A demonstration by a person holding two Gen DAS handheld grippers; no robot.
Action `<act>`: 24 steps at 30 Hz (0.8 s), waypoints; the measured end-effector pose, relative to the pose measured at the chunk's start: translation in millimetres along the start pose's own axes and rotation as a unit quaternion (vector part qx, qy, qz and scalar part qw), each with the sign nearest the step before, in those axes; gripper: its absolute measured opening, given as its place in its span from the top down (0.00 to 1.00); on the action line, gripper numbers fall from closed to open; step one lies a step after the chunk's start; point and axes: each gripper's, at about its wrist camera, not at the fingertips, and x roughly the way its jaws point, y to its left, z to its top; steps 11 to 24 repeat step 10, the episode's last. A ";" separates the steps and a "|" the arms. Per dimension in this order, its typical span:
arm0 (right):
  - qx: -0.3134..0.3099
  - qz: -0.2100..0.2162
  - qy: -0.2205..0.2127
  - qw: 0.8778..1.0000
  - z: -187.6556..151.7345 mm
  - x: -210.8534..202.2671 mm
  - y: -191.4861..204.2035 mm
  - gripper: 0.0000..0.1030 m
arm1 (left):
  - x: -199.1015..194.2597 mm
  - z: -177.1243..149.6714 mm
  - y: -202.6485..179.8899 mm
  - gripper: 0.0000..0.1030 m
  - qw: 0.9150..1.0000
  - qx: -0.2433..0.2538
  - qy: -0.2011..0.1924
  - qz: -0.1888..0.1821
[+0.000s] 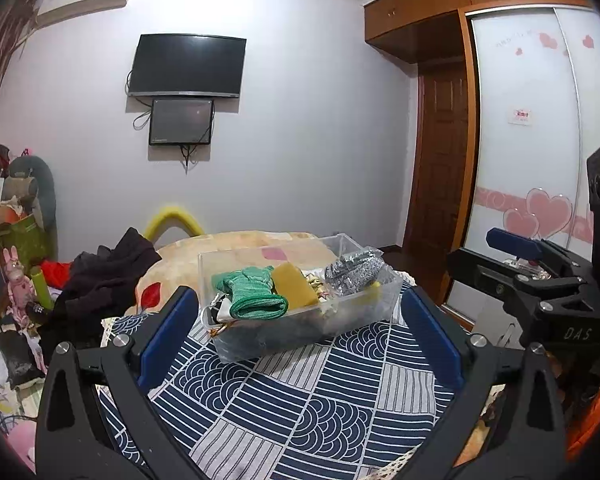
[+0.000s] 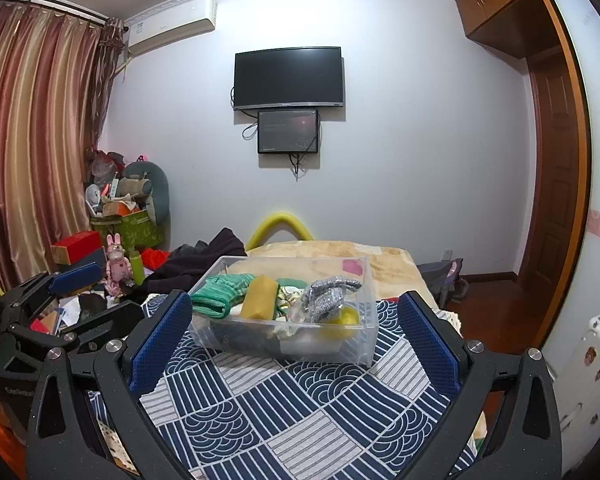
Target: Organize soft objects
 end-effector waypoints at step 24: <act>0.000 0.001 0.008 1.000 -3.4 2.7 2.0 0.01 | -0.2 0.6 5.5 0.00 1.000 -0.015 0.005 -0.003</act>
